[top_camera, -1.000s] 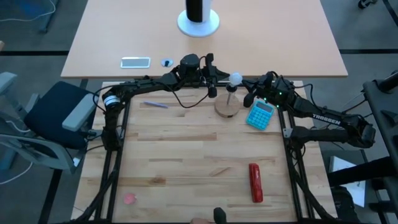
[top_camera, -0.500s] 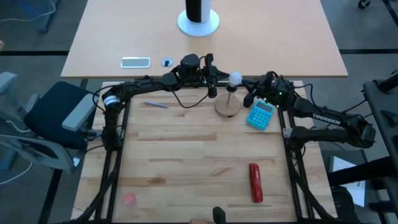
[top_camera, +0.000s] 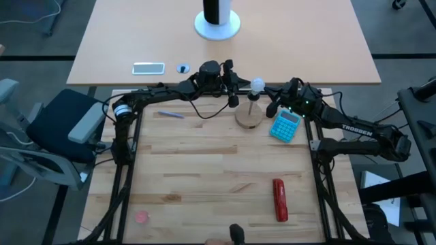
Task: Screw lightbulb
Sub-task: Insert the lightbulb into the lamp
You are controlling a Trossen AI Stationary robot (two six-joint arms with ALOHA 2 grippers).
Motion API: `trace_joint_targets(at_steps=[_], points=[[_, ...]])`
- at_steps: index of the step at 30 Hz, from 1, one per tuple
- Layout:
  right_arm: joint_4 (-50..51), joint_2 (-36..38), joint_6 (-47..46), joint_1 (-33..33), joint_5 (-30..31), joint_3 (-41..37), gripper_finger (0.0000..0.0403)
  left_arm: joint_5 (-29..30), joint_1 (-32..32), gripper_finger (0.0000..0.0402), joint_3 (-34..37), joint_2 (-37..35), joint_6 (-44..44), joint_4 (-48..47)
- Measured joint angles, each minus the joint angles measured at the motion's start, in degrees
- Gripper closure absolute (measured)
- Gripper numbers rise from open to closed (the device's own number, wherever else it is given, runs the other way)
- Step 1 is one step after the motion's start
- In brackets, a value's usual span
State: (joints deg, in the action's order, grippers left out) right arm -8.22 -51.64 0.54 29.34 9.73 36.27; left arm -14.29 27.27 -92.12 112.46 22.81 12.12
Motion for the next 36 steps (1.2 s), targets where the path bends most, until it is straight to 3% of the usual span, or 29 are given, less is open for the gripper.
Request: trace_joint_targets(at_steps=[12,27,36], points=[[0.2,0.0,0.2,0.0,0.3,0.0,0.0401,1.8,0.0,0.0401,0.0,-4.7,3.7,-9.0],[-3.3,0.0,1.6,0.0,2.3,0.0,0.0401,1.2,-0.6,0.0401,0.0,-4.6,5.3,-9.2],[-7.8,-4.7,2.2,0.1,2.2,0.0,0.0401,-1.7,-1.1,0.0401,0.0,-4.3,6.6,-8.7]])
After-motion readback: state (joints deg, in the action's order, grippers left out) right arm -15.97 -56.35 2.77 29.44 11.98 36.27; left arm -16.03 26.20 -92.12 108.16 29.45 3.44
